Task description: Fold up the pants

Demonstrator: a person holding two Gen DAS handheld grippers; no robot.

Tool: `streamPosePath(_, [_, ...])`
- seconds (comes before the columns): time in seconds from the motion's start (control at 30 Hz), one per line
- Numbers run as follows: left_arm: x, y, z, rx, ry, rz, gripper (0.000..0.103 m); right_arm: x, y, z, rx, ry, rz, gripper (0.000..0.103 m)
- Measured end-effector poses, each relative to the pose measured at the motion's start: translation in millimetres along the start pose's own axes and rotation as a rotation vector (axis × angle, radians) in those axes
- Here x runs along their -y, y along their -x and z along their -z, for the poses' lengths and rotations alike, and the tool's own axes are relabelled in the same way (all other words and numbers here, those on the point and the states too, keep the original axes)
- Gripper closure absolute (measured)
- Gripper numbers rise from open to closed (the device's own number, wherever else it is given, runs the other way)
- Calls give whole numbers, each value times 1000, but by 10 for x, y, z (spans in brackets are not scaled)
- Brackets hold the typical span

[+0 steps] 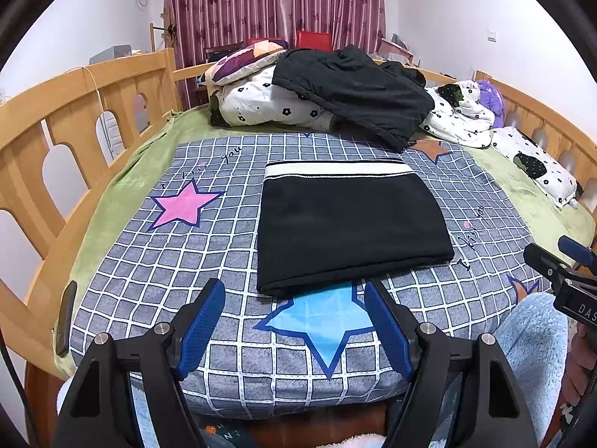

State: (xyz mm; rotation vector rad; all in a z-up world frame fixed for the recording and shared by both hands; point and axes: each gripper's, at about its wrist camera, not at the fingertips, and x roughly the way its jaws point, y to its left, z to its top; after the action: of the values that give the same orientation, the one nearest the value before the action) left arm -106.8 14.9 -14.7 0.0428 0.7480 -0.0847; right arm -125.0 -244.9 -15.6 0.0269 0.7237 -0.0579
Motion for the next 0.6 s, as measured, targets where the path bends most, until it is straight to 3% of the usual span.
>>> streamPosePath(0.6, [18, 103, -14, 23, 15, 4, 28, 32, 92, -19, 26, -6, 3, 8])
